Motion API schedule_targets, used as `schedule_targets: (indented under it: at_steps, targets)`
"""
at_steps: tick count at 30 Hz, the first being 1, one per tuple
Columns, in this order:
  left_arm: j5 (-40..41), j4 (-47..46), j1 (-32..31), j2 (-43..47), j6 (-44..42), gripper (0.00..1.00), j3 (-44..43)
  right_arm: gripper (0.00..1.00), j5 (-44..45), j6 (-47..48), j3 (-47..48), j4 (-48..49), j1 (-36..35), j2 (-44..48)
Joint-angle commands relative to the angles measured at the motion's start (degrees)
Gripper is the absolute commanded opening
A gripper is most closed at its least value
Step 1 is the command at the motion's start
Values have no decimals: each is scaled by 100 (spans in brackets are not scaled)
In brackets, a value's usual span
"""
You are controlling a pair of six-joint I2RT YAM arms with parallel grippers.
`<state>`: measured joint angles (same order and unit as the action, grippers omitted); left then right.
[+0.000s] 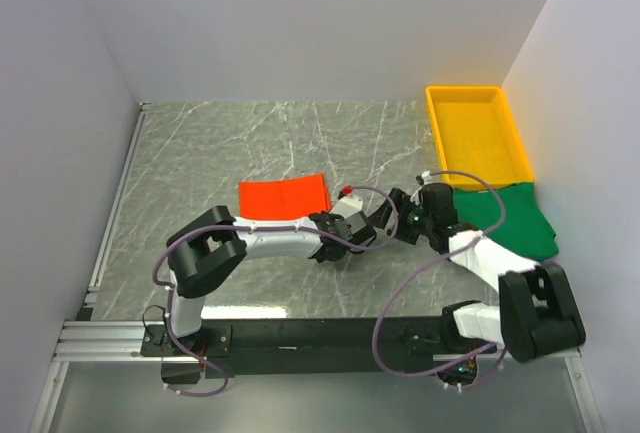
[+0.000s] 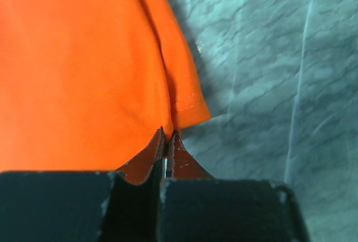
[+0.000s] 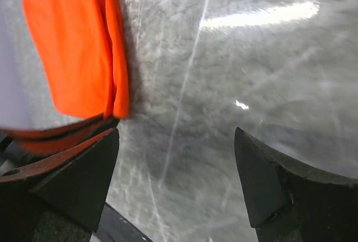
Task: Fold and stack the t-shirts
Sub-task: Neatly place the folded tshirt to the piles
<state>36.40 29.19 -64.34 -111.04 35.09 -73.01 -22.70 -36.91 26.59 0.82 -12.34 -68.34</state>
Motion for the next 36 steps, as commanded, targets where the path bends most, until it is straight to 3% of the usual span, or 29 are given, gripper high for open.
schedule_targets:
  at_steps: [1,12,26,29,33,36]
  targets:
    - [-2,-150,-26,583,217,1,191,89,-560,-483,109,1225,4,-556]
    - [-256,-449,-62,1058,402,1,621,82,-894,-1907,847,3002,-1138,-2921]
    - [-388,-660,-158,1287,437,1,674,73,-692,-2163,1919,2687,-2115,-4003]
    - [-467,-669,-176,1296,472,1,657,66,-666,-1988,2069,2485,-2141,-4065]
    - [-538,-643,-193,1313,577,4,701,41,-508,-1593,2175,1977,-2159,-3960]
    - [-599,-555,-193,1427,709,23,727,22,-306,-1197,2219,1538,-2141,-3775]
